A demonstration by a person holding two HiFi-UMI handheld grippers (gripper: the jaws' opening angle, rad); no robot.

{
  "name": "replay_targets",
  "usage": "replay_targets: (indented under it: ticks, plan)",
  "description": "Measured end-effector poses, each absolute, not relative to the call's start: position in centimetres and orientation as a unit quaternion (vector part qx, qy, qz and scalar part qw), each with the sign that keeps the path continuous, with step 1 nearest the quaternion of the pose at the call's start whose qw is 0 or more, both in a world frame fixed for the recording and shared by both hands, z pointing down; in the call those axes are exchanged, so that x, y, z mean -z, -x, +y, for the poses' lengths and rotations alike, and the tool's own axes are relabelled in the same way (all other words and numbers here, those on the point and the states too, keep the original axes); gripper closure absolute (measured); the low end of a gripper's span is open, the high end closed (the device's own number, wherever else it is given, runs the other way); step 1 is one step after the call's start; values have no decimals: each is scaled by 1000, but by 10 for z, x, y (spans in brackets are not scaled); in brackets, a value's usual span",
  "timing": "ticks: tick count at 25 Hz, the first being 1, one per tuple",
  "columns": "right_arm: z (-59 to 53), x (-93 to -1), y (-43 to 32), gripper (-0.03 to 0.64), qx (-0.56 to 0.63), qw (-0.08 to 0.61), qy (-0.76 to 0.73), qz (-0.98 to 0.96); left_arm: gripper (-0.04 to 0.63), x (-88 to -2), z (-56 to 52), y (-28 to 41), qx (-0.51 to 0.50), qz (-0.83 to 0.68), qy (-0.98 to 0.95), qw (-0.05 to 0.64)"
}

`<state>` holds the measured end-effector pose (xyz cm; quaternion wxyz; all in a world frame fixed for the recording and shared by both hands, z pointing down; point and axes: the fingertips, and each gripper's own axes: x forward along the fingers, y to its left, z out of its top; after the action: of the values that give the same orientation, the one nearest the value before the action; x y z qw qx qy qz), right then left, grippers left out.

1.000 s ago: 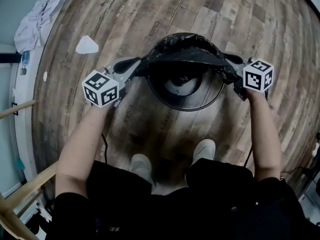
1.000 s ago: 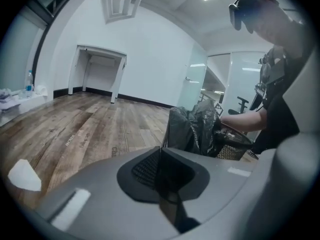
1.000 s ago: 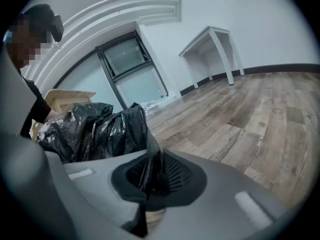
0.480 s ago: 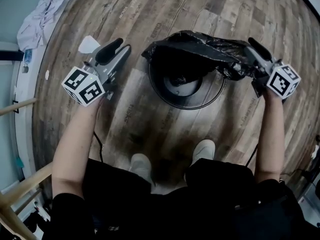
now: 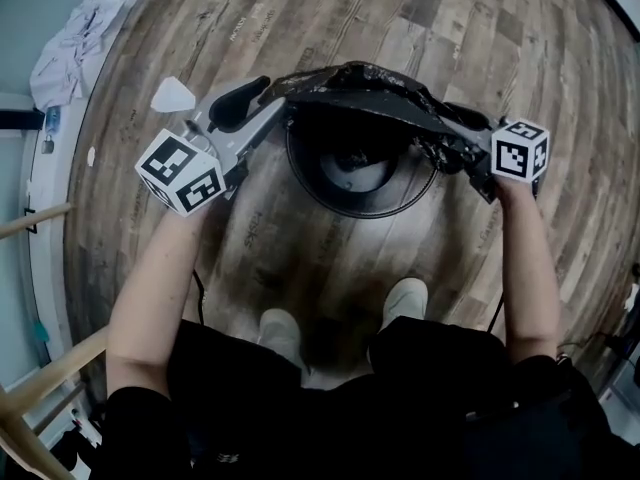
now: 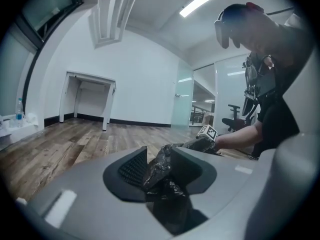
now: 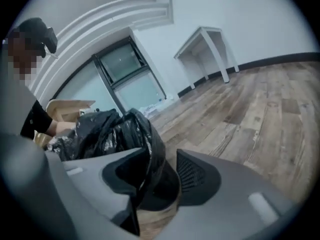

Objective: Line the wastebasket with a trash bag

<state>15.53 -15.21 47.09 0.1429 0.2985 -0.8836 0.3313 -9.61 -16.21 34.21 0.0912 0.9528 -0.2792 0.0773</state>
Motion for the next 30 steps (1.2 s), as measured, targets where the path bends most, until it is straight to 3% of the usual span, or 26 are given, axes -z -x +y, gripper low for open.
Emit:
replay_targets:
  ticks: [3, 4, 5, 11, 15, 19, 22, 23, 25, 28, 30]
  plan:
    - [-161, -439, -174, 420, -317, 67, -319, -890, 457, -336, -161, 95, -75, -277, -954, 86]
    - [-164, -427, -178, 361, -317, 45, -318, -893, 457, -334, -161, 94, -76, -277, -954, 85]
    - [-166, -416, -182, 344, -316, 27, -315, -894, 457, -333, -161, 93, -76, -277, -954, 84]
    - [-181, -372, -228, 337, -278, -39, -388, -878, 457, -322, -163, 81, -67, -272, -957, 76]
    - [-158, -345, -198, 337, -240, -1, -338, -910, 459, -325, -163, 73, -75, -264, -959, 70]
    - [-128, -333, -129, 337, -163, 110, -251, -948, 471, -355, -150, 65, -142, -237, -959, 67]
    - [-113, -350, -105, 337, -141, 177, -212, -951, 579, -361, -134, 61, -164, -208, -962, 62]
    - [-110, -354, -101, 341, -138, 188, -206, -950, 588, -360, -131, 61, -163, -202, -964, 63]
    - [-107, -360, -96, 357, -130, 207, -202, -948, 588, -357, -126, 63, -162, -194, -965, 66]
    - [-103, -363, -93, 525, -107, 220, -209, -947, 588, -357, -116, 67, -165, -183, -967, 69]
    - [-98, -357, -89, 582, -94, 214, -209, -949, 588, -357, -107, 69, -168, -171, -968, 70]
